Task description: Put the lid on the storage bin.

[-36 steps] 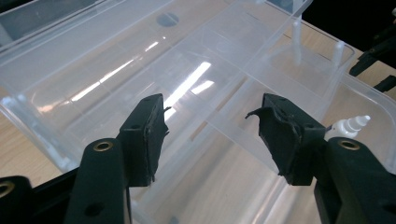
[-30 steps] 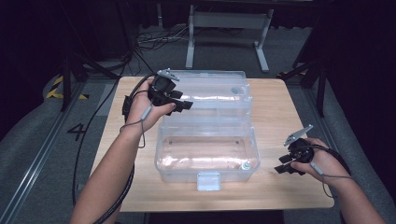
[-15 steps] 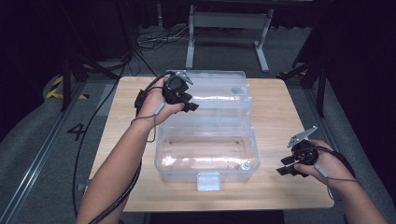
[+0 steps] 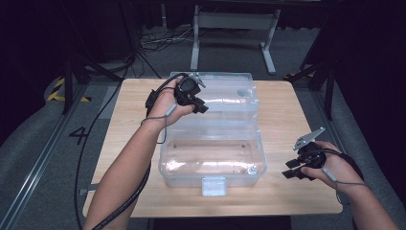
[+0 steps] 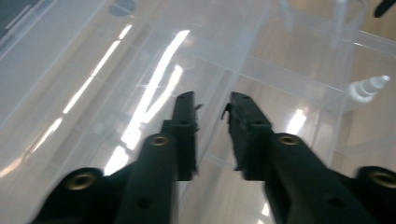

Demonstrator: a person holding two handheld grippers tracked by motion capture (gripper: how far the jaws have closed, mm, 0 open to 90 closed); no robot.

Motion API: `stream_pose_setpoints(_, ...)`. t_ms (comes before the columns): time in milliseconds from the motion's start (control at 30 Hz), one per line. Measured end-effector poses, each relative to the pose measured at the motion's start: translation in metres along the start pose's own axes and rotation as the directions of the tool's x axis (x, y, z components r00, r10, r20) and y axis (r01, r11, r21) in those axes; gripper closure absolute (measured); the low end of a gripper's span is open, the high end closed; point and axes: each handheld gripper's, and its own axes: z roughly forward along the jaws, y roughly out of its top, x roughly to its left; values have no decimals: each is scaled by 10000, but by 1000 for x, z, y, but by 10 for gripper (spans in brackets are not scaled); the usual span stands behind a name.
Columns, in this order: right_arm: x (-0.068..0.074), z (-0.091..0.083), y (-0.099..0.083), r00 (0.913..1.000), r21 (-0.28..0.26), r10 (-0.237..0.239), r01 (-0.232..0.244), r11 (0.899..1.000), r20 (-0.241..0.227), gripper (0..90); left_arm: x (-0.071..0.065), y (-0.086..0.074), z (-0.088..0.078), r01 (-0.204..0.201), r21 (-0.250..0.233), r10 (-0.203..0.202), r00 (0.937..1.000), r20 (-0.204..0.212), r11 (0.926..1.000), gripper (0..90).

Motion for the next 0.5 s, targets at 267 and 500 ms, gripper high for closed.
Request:
stream_pose_setpoints(267, 7, -6, 7, 9997, -69, -230, 230, 9997, -65, 545, 3, -1, 1, -72, 21, 71, 9990, 433, 10000, 804)
stream_pose_setpoints(500, 13, -14, 15, 9986, -75, -524, 523, 9986, -51, 557, 7, 2, 0, -333, 267, 313, 9969, 720, 9991, 824)
